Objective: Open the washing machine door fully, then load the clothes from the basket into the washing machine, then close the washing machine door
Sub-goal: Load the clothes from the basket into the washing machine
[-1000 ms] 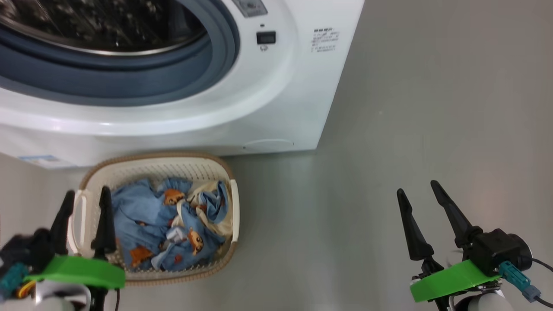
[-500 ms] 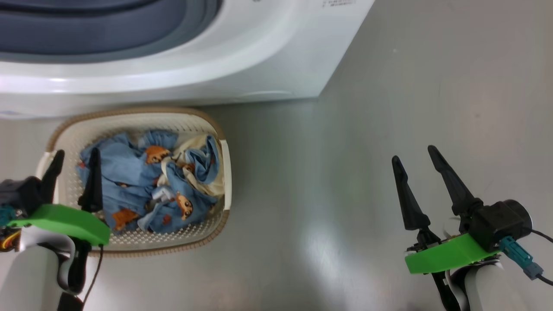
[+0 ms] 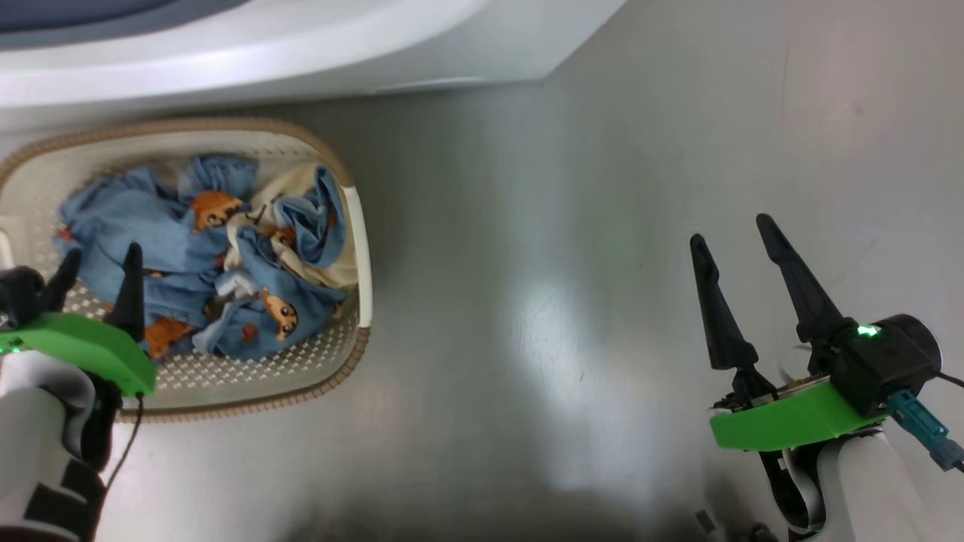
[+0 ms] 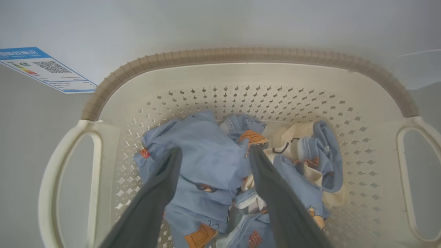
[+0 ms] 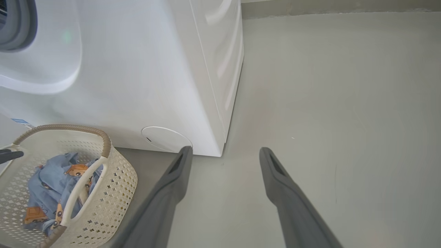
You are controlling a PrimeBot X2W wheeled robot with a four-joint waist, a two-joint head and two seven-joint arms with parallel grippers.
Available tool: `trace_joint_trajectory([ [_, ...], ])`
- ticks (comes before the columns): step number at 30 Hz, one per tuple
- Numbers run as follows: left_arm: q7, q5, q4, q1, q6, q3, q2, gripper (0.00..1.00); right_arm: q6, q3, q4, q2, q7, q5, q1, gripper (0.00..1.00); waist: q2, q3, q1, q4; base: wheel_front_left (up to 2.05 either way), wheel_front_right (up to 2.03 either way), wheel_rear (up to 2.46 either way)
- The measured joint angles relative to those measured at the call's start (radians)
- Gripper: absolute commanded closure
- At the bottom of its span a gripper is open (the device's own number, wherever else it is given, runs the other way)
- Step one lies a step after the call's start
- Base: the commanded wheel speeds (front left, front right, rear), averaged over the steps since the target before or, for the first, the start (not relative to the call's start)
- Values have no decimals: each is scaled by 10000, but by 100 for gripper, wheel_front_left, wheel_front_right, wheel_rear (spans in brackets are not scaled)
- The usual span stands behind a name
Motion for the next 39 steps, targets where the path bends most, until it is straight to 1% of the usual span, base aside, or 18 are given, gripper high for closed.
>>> trace_joint_trajectory([
  [7,0,-546,1020,-1197,0,-911,203,0,0,-92,-224,-4,0,-6,-49,0,0,868,0,-56,0,0,0],
  [12,117,-640,1649,-1732,0,-1701,424,0,0,-109,-389,-4,-2,-6,-53,0,0,1434,0,-107,0,0,0],
  [17,134,-746,2031,-2316,0,-2266,564,0,0,-130,-512,-4,-2,-6,-56,0,0,1913,0,-160,0,0,0],
  [25,134,-1037,2485,-2862,0,-2892,673,0,0,-130,-606,-4,-2,-6,-65,0,0,2393,0,-204,0,0,0],
  [31,125,-1344,2771,-3160,0,-3076,685,0,0,-115,-608,-4,-2,-6,-65,0,0,2568,0,-256,0,0,0],
  [32,92,-1402,2784,-3188,0,-3070,679,31,0,-115,-608,-4,-2,-6,-65,0,0,2568,-1,-256,0,0,0],
  [33,86,-1482,2798,-3219,0,-3080,675,85,0,-115,-608,-2,-2,-6,-65,0,0,2564,0,-257,0,0,0],
  [34,84,-1557,2801,-3238,0,-3080,669,100,0,-123,-608,-4,-2,-8,-65,0,0,2559,-1,-255,0,0,0],
  [39,63,-1829,2798,-3327,0,-3087,575,100,0,-167,-606,-4,-2,-36,-95,0,0,2469,-1,-228,0,0,0],
])
